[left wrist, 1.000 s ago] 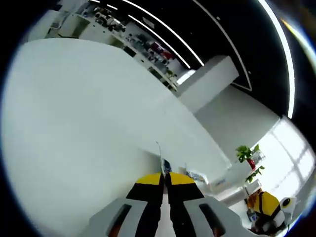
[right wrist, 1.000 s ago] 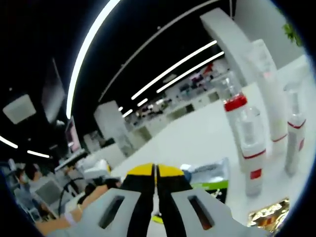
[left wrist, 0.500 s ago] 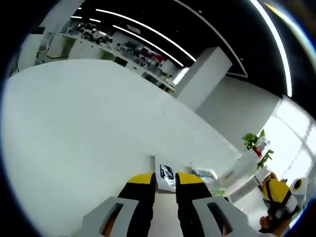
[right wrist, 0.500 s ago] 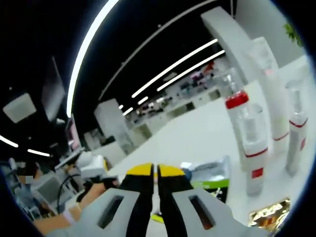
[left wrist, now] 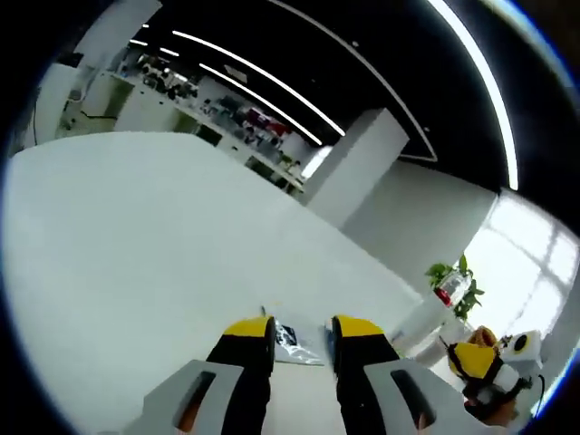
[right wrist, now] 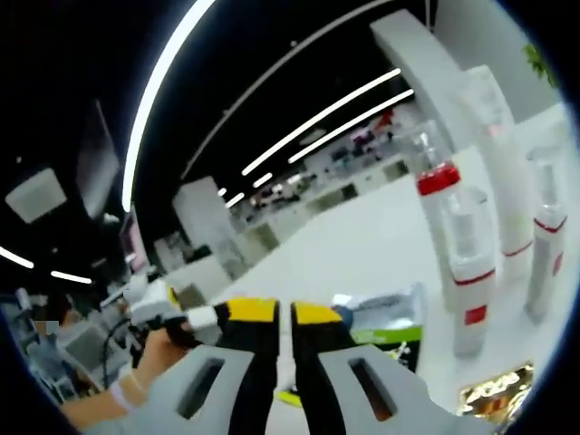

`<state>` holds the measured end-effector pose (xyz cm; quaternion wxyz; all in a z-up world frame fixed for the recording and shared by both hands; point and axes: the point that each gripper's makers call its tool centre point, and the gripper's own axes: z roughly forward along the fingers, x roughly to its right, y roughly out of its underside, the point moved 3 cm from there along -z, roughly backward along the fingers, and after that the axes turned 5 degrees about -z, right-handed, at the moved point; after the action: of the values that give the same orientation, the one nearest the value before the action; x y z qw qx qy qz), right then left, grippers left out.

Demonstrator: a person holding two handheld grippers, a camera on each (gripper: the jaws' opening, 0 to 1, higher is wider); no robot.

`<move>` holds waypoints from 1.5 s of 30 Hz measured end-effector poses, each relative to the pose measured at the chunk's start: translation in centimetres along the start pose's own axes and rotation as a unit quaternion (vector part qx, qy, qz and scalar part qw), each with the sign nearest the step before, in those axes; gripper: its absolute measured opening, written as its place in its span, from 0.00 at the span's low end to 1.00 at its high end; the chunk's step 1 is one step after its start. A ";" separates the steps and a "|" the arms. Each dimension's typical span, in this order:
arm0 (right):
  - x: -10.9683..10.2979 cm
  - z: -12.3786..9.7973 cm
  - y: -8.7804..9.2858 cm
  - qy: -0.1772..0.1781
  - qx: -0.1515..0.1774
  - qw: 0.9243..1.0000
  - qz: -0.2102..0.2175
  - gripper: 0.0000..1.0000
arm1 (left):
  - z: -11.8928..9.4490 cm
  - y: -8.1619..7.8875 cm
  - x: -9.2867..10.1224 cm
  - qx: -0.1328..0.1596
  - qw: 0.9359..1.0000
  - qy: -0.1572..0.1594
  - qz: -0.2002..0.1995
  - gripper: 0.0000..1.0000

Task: Arrange the skincare products in the storage area until every visible bottle or jar stands upright without overlapping.

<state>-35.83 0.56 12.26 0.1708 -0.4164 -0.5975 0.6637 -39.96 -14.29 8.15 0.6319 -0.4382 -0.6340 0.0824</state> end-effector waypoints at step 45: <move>8.8 -12.5 2.1 0.013 -0.182 0.983 -0.031 0.74 | -2.0 10.7 11.5 0.026 0.879 0.158 0.450 0.75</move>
<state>-31.04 14.62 8.01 0.1207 -0.4302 -0.7185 0.5330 -31.29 -1.11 9.83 0.6299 -0.6667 -0.2579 0.3037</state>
